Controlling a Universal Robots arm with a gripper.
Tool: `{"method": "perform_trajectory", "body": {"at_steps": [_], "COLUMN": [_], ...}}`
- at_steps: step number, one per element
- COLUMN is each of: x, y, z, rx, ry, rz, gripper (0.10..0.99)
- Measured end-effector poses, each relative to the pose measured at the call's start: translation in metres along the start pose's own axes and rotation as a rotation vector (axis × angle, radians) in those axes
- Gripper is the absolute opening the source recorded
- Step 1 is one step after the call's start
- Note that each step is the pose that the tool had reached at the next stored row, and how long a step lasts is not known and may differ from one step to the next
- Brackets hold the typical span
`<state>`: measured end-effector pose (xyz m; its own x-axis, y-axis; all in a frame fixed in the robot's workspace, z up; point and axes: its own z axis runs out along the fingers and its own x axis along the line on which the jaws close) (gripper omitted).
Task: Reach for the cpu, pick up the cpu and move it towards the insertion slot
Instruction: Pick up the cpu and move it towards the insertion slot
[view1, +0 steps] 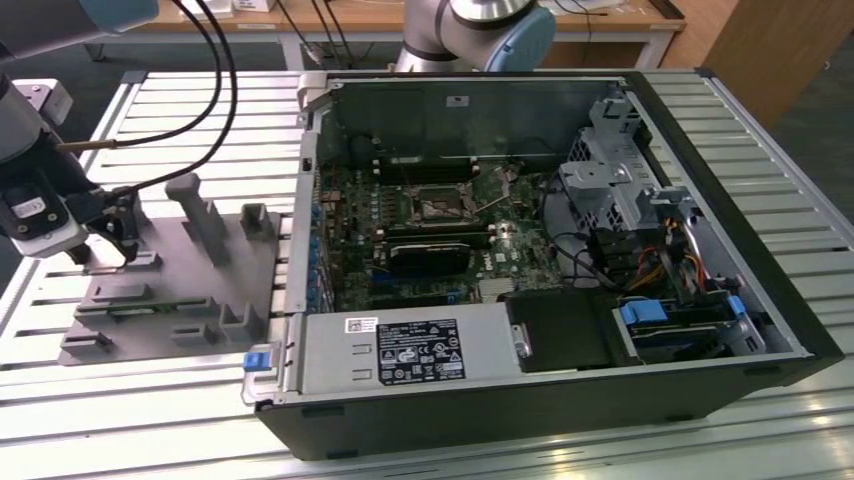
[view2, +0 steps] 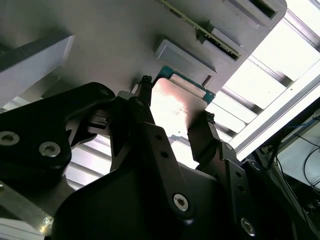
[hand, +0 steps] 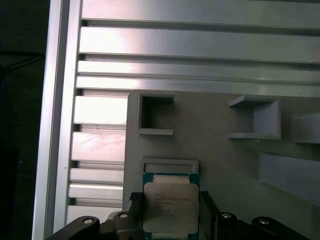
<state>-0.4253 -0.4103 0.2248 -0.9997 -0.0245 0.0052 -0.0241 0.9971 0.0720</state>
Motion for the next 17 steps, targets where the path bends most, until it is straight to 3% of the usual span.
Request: {"method": "perform_trajectory", "body": {"at_steps": [17], "x": [0.0001], "y": [0.0025], "z": [-0.034], "rx": [0.0], "ry": [-0.0003], "rz": [0.0], "gripper": [0.541]}}
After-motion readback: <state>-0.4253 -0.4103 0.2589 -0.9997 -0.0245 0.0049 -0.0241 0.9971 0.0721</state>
